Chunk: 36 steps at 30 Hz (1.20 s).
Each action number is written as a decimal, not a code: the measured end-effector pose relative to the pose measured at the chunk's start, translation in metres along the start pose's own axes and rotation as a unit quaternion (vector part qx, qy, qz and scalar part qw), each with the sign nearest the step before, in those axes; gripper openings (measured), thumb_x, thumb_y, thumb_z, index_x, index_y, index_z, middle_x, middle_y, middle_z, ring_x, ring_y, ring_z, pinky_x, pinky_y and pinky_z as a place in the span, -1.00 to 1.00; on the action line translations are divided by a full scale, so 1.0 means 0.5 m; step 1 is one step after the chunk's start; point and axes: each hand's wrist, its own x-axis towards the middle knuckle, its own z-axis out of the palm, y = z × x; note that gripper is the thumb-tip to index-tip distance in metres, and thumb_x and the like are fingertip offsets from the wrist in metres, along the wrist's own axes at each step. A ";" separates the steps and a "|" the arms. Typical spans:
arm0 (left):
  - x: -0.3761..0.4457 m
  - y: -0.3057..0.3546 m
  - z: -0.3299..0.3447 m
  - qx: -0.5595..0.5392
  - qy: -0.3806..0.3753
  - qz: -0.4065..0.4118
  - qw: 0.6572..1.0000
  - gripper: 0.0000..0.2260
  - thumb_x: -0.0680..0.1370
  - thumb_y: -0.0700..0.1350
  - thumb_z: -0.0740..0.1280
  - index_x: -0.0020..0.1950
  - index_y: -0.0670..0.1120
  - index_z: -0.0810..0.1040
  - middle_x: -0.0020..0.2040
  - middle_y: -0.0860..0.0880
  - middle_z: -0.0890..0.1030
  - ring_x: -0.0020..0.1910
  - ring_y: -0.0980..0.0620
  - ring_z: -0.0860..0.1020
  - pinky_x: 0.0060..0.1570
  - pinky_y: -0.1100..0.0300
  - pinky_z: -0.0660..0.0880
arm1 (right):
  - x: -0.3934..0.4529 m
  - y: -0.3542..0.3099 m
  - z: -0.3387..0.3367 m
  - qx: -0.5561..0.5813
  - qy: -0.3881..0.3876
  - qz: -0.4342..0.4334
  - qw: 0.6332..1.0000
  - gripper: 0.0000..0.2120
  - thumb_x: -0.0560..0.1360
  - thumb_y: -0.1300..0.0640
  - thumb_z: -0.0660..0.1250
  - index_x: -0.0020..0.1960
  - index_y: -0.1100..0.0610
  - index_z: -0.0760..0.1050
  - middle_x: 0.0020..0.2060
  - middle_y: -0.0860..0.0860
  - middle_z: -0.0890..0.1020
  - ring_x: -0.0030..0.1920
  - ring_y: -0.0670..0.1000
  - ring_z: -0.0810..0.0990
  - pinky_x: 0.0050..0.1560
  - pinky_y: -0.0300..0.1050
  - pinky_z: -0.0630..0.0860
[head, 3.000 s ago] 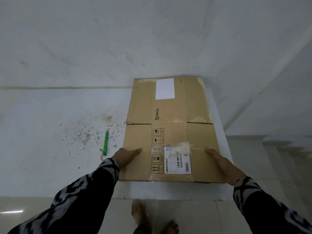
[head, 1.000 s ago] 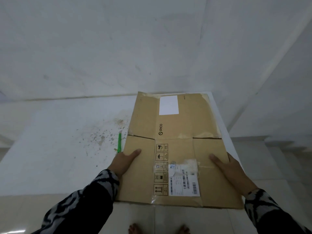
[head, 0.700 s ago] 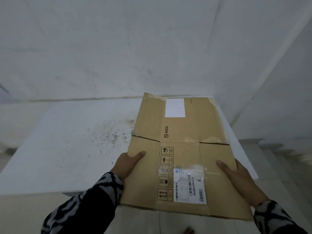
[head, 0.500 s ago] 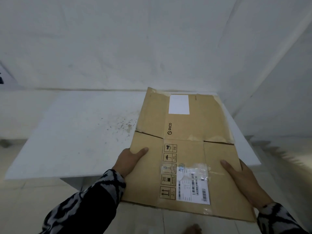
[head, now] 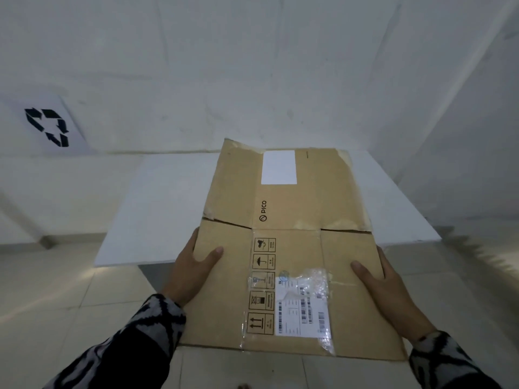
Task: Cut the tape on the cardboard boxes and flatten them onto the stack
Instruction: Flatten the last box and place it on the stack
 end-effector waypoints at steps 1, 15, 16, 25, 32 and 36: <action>-0.029 -0.004 -0.018 -0.002 0.005 -0.001 1.000 -0.60 0.54 0.10 0.38 0.35 0.22 0.38 0.12 0.17 0.61 0.03 0.18 0.60 -0.04 0.18 0.57 | -0.024 -0.001 0.008 0.008 -0.006 -0.005 1.000 -0.68 0.52 -0.04 0.39 0.25 -0.24 0.45 0.04 -0.14 0.67 -0.05 -0.11 0.68 -0.14 -0.21 0.56; -0.328 -0.111 -0.291 0.006 0.052 -0.011 0.999 -0.56 0.56 0.04 0.38 0.41 0.19 0.35 0.14 0.16 0.60 0.01 0.18 0.62 -0.05 0.20 0.60 | -0.315 0.010 0.195 -0.014 -0.059 -0.006 0.998 -0.18 0.49 -0.17 0.34 0.58 -0.26 -0.08 0.36 -0.09 0.45 0.22 0.02 0.55 0.27 0.11 0.50; -0.338 -0.125 -0.319 0.003 0.051 -0.010 0.999 -0.54 0.57 0.02 0.37 0.42 0.22 0.30 0.14 0.18 0.59 0.01 0.19 0.62 -0.08 0.24 0.59 | -0.332 0.003 0.221 -0.012 -0.064 -0.013 0.998 -0.21 0.52 -0.12 0.33 0.58 -0.25 -0.08 0.34 -0.11 0.44 0.21 0.00 0.55 0.26 0.08 0.50; -0.379 -0.271 -0.680 0.008 0.054 0.022 0.998 -0.50 0.58 0.01 0.35 0.45 0.27 0.22 0.21 0.15 0.57 0.07 0.18 0.61 -0.02 0.21 0.57 | -0.441 -0.081 0.561 -0.030 -0.088 -0.051 0.994 -0.38 0.54 -0.05 0.34 0.49 -0.34 0.14 0.22 -0.14 0.54 0.10 -0.08 0.60 -0.06 -0.19 0.58; -0.381 -0.367 -0.978 0.043 0.087 -0.006 0.995 -0.52 0.59 0.00 0.33 0.44 0.23 0.22 0.15 0.16 0.57 0.00 0.18 0.60 -0.17 0.30 0.49 | -0.502 -0.137 0.871 -0.013 -0.140 -0.033 0.989 -0.40 0.57 0.01 0.32 0.49 -0.29 0.12 0.15 -0.22 0.54 0.05 -0.16 0.59 -0.21 -0.40 0.53; -0.356 -0.410 -1.091 0.062 0.107 -0.031 0.992 -0.51 0.60 -0.02 0.31 0.47 0.18 0.19 0.12 0.20 0.53 0.00 0.21 0.55 -0.22 0.38 0.43 | -0.484 -0.166 1.012 -0.017 -0.164 -0.020 0.986 -0.34 0.56 -0.04 0.34 0.50 -0.32 0.06 0.12 -0.27 0.53 0.05 -0.19 0.59 -0.18 -0.36 0.51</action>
